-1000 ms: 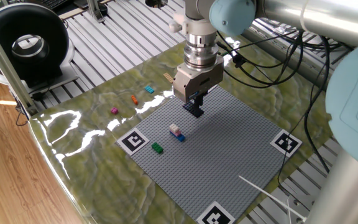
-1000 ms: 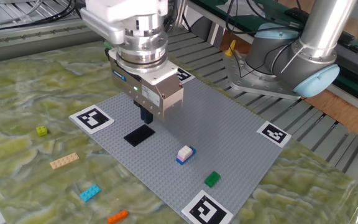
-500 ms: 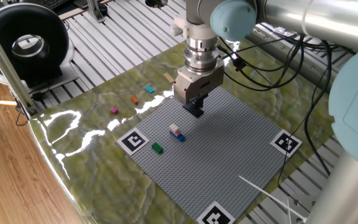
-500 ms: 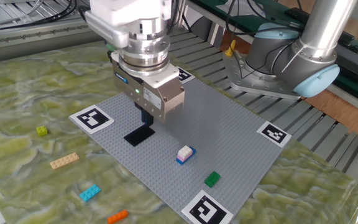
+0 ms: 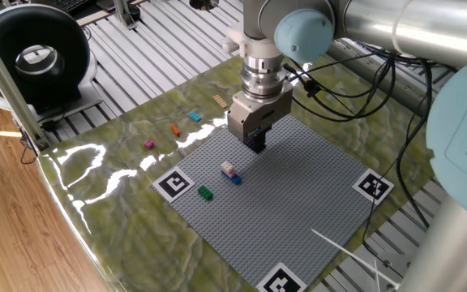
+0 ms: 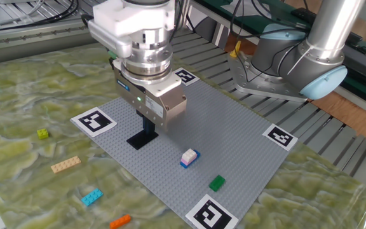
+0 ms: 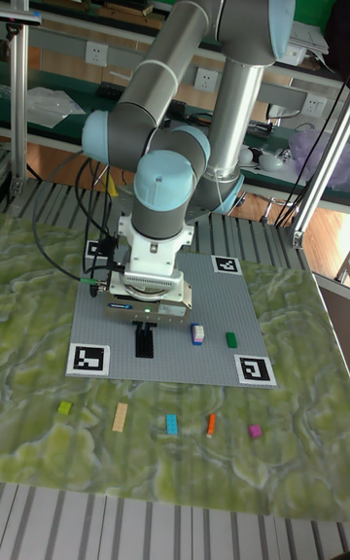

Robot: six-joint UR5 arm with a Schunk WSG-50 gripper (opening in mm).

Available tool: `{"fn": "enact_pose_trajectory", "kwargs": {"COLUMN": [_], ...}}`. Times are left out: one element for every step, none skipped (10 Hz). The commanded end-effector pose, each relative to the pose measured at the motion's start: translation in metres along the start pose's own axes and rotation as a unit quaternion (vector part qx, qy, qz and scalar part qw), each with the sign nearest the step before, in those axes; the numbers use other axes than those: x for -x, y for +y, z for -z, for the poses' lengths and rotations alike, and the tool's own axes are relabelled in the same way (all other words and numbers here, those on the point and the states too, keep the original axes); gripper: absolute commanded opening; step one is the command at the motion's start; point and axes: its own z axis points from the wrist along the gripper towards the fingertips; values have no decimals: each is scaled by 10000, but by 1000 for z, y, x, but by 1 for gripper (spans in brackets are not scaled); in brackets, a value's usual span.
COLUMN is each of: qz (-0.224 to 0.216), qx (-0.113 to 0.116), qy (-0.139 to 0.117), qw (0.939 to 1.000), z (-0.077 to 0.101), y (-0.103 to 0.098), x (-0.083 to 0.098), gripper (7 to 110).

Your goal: Stack small Lego blocks randomly, one at a time

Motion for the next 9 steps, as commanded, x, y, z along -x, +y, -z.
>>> {"fn": "enact_pose_trajectory", "kwargs": {"qz": [-73,-92,-66,11,79,130,141,53,8], "qx": [61,39,60,203,278,301,317,217,179], "qy": [-74,-82,-5,104,196,279,279,226,165], "qw": [9999,9999,10000,9997,9994,9991,9990,9995,9997], "z": [-11,-12,-7,3,12,22,26,21,15], "y": [5,6,5,5,1,-4,-5,-2,2], "x": [6,7,5,4,3,3,1,0,2], "gripper": [7,7,7,7,7,7,7,7,7]}}
